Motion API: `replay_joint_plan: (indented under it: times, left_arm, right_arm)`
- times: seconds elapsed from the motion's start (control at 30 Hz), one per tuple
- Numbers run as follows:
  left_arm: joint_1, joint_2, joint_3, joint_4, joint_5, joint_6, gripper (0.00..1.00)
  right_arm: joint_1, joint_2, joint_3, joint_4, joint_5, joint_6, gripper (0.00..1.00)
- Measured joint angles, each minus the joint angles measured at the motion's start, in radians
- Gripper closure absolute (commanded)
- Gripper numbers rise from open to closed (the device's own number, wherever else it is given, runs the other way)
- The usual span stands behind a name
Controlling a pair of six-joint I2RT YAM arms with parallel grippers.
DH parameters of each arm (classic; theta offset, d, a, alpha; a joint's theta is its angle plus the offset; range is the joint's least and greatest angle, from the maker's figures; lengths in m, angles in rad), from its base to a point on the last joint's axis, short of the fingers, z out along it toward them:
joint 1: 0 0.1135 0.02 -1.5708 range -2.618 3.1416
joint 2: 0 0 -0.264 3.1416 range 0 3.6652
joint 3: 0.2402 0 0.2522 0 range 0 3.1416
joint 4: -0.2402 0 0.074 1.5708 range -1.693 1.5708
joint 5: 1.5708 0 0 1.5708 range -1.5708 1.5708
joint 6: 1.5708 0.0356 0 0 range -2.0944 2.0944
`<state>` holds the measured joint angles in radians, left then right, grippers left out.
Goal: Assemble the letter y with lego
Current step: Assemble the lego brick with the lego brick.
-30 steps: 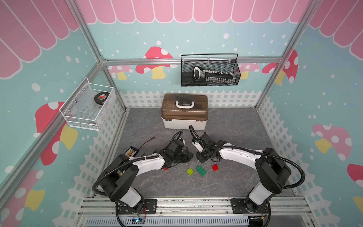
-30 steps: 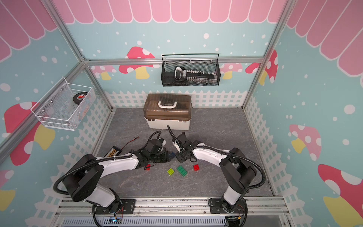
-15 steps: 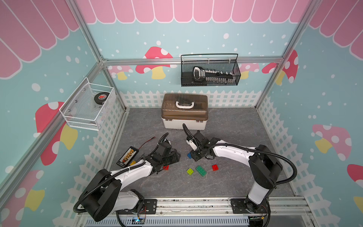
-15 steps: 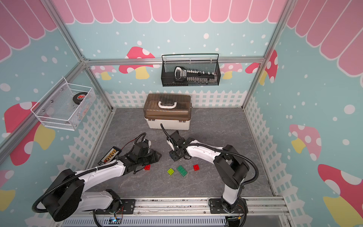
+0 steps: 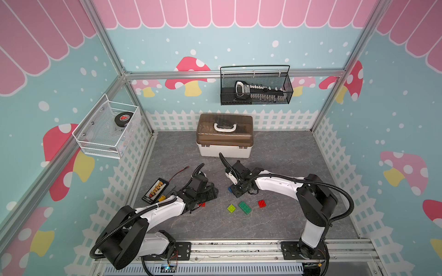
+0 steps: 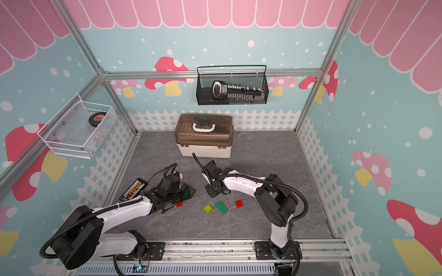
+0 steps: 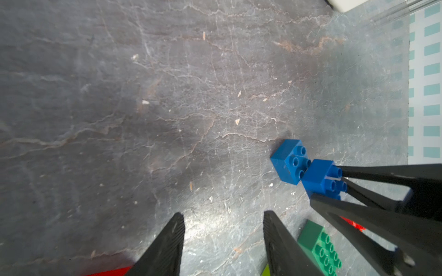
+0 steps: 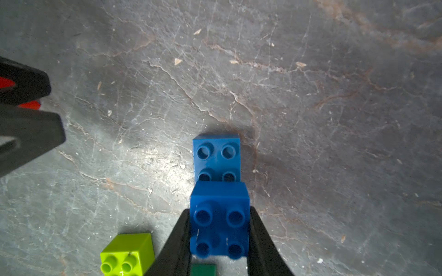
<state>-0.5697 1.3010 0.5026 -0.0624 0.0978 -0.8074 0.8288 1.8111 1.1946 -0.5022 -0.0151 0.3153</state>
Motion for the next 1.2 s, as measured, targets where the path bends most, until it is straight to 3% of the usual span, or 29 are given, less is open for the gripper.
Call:
replay_joint_plan:
  times: [1.2]
  left_arm:
    - [0.000, -0.018, -0.027, 0.001, -0.005, -0.001, 0.46]
  right_arm:
    - [0.006, 0.044, 0.048, -0.023, -0.006, 0.000, 0.72]
